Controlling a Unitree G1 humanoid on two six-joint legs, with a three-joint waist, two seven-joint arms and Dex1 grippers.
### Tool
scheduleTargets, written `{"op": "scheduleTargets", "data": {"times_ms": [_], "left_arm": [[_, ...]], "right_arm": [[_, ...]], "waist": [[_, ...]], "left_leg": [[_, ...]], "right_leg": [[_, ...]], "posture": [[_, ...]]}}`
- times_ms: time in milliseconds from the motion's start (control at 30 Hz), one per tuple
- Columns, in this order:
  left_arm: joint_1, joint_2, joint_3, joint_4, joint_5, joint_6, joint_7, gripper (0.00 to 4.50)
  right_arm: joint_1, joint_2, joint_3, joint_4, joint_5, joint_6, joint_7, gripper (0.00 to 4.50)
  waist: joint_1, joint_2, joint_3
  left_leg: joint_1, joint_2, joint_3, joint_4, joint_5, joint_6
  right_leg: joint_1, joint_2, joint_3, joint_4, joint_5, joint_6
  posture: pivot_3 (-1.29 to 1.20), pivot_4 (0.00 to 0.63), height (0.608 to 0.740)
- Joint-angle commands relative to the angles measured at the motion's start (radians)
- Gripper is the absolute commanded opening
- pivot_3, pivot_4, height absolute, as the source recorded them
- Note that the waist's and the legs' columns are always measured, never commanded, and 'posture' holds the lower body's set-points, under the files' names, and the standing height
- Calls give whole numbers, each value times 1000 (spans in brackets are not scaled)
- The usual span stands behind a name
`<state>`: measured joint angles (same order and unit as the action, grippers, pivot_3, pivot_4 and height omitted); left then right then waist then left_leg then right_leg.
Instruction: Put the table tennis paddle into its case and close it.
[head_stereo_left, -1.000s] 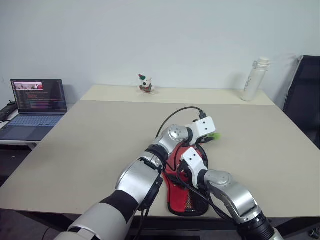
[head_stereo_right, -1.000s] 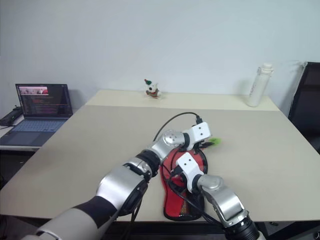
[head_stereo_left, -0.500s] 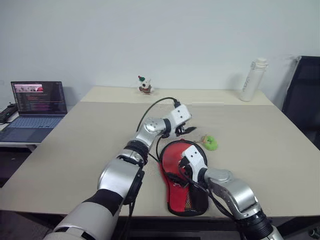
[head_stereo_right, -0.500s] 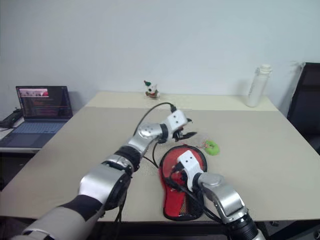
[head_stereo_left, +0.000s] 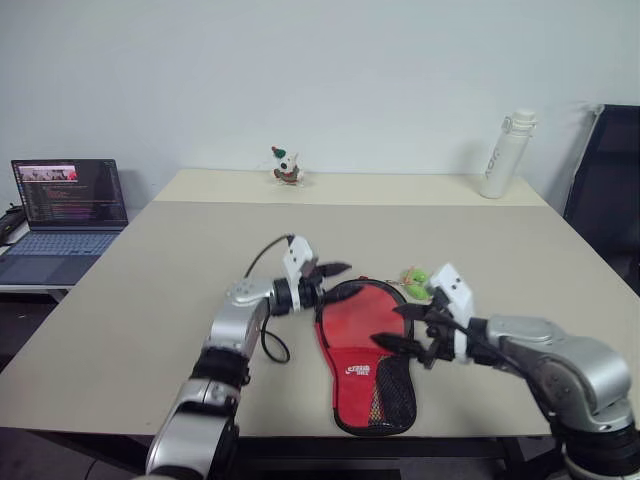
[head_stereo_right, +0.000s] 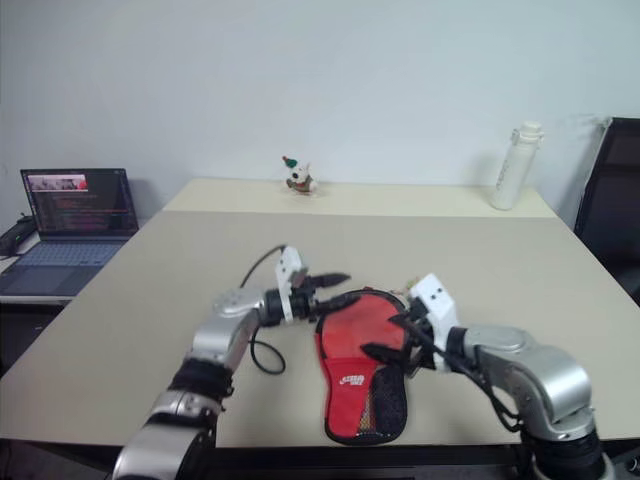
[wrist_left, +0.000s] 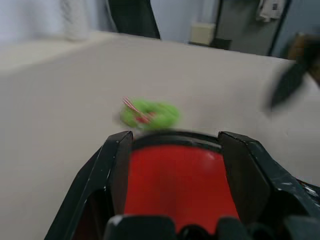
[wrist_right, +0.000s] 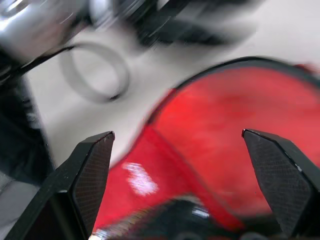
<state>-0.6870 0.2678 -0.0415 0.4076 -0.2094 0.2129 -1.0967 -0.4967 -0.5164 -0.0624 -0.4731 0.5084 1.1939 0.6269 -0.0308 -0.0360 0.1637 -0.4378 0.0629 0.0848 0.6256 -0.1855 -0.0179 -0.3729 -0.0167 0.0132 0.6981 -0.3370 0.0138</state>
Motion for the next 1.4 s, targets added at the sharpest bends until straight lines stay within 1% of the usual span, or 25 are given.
{"op": "scheduleTargets", "data": {"times_ms": [33, 233, 333, 500, 633, 767, 1067, 1167, 1267, 1300, 1367, 1400], "left_arm": [[14, -20, -32, -120, -23, 55, 40, 2950], [33, -30, -101, -52, 39, 31, 97, 2950], [41, -34, -123, -25, 54, 15, 108, 2950], [59, -26, -125, -10, 58, 25, 117, 2950], [75, -9, -135, -25, 65, 32, 115, 2950], [84, 6, -143, -39, 73, 33, 115, 2950], [83, 13, -148, -39, 82, 28, 115, 2950], [73, 10, -159, -26, 90, 19, 113, 2980], [65, 9, -168, -10, 98, 9, 111, 2980], [63, 8, -170, -4, 101, 6, 110, 2980], [55, 6, -177, 14, 111, -1, 105, 2980], [51, 7, -184, 26, 117, -5, 98, 2980]], "right_arm": [[-78, -2, -31, 149, -96, -114, -101, 4500], [-236, 46, 11, 489, -240, -301, -224, 4500], [-326, 76, 31, 718, -310, -424, -265, 4500], [-459, 116, 48, 1088, -379, -615, -277, 4500], [-511, 135, 69, 1291, -430, -726, -263, 4500], [-512, 135, 97, 1383, -462, -763, -214, 4500], [-454, 147, 156, 1357, -498, -728, -83, 4500], [-440, 158, 166, 1346, -513, -730, -72, 3980], [-435, 161, 170, 1339, -522, -729, -61, 2995], [-433, 161, 171, 1338, -525, -730, -58, 2572], [-430, 162, 174, 1336, -530, -729, -54, 1954], [-429, 161, 176, 1333, -532, -729, -52, 1574]], "waist": [[1, 0, 0], [-2, 0, 0], [-3, 1, 1], [-1, 3, 3], [-1, 3, 3], [-2, 4, 3], [-3, 5, 3], [-3, 5, 3], [-3, 5, 3], [-3, 5, 3], [-3, 5, 2], [-3, 5, 2]], "left_leg": [[0, 0, 0, 0, 0, 0], [3, 0, 1, -1, 0, 0], [2, 0, 3, -1, 0, 0], [2, 0, 4, -2, 2, -3], [2, 0, 4, -2, 2, -3], [2, 0, 4, -2, 2, -3], [3, 1, 4, -2, 2, -3], [4, 1, 4, -2, 2, -4], [4, 1, 4, -2, 2, -4], [5, 1, 4, -1, 2, -4], [5, 0, 4, -1, 2, -3], [5, 1, 4, -1, 2, -3]], "right_leg": [[0, 0, 0, 0, 0, 0], [2, 0, 2, 0, 0, 0], [0, 0, 3, 0, 0, 0], [-1, 0, 4, -1, 0, 0], [0, 0, 4, -1, 0, 0], [0, 0, 4, -1, 0, 0], [1, 0, 4, 0, 0, 0], [1, 0, 4, 0, 0, 0], [2, 0, 3, 0, 0, 0], [3, 0, 3, 0, 0, 0], [3, 0, 3, 0, 0, 0], [3, 0, 3, 0, 0, 0]], "posture": [[0, 150, 740], [0, 150, 740], [0, 150, 740], [0, 150, 740], [0, 150, 740], [0, 150, 740], [0, 150, 740], [0, 150, 740], [0, 150, 740], [0, 150, 740], [0, 150, 740], [0, 150, 740]]}}
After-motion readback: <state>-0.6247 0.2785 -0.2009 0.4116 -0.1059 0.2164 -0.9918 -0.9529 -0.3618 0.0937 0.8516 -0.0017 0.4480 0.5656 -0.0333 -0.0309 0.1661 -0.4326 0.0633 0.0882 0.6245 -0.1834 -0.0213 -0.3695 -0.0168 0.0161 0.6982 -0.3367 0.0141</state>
